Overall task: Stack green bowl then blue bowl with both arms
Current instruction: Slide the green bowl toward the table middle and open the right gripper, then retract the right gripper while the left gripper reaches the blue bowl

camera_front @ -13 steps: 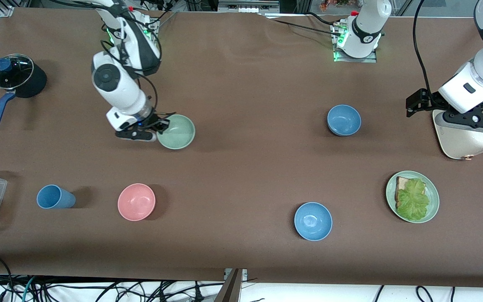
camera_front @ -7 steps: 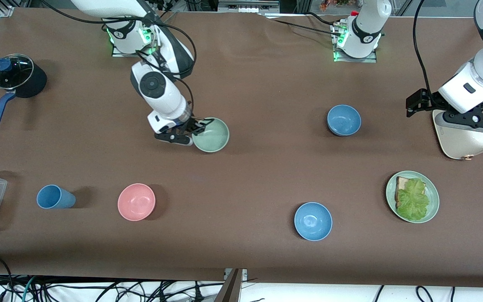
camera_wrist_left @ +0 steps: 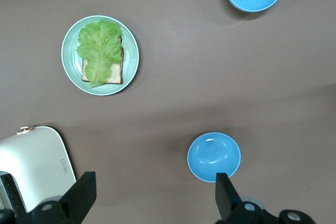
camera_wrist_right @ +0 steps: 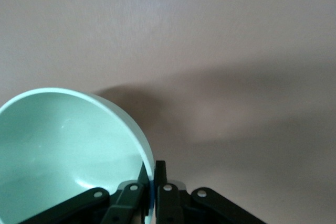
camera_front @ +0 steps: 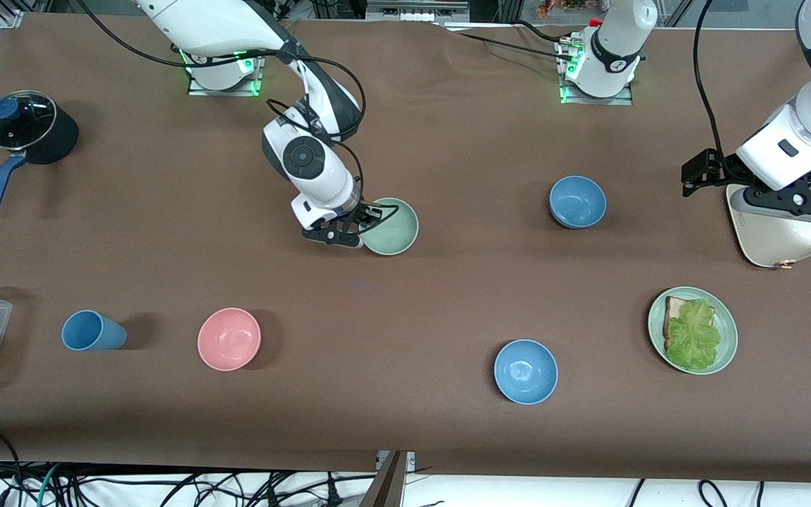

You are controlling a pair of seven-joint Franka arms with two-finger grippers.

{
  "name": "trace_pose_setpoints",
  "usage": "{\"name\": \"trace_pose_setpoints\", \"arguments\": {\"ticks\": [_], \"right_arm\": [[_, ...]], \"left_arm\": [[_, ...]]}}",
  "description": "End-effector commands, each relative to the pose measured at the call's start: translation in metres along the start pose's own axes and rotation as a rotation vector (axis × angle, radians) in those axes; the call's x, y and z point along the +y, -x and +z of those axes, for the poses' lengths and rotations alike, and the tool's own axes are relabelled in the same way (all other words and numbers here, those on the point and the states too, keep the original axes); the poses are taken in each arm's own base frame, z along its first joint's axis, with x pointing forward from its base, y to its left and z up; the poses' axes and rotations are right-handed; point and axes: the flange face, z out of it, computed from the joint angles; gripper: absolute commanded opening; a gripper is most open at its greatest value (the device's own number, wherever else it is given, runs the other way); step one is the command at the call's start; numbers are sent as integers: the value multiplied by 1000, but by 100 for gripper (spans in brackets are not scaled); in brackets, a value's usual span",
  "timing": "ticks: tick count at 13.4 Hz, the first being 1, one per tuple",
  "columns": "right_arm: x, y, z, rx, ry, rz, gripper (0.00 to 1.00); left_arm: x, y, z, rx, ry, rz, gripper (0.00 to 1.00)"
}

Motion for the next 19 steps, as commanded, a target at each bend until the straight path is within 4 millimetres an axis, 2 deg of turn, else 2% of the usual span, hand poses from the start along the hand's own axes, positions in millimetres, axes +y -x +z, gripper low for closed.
{"name": "trace_pose_setpoints", "arguments": {"ticks": [1, 4, 5, 6, 7, 9, 10, 13, 14, 16, 18, 19], "right_arm": [[-5, 2, 17, -22, 4, 7, 0], [-9, 7, 26, -22, 3, -7, 0], [-10, 7, 25, -20, 0, -11, 24], [-8, -1, 20, -18, -5, 2, 71], [-9, -2, 17, -13, -3, -8, 100], [-15, -7, -5, -5, 1, -24, 100], [-18, -13, -27, -18, 27, -50, 100], [-12, -55, -119, -52, 128, -184, 100], [-1, -72, -152, -24, 164, -240, 100], [40, -110, -200, 25, 213, -300, 100], [90, -142, -236, 63, 224, -314, 100], [113, -156, -249, 78, 234, -314, 100]], "left_arm": [[-2, -1, -4, 10, -1, 9, 100], [-2, -1, -4, 10, -1, 9, 100], [-3, -1, -5, 12, -1, 6, 100], [-4, -1, -5, 12, -1, 3, 100], [-4, -1, -4, 12, -1, 7, 100], [-3, -1, -4, 10, -1, 7, 100], [-4, -1, -4, 10, -1, 6, 100], [-3, -1, -1, -2, 1, 8, 100], [-2, 0, 6, -38, 6, 9, 100], [-7, -1, 19, -84, 24, 7, 100], [-4, -5, 27, -101, 29, 12, 100], [-4, -9, 38, -120, 33, 16, 100]]}}
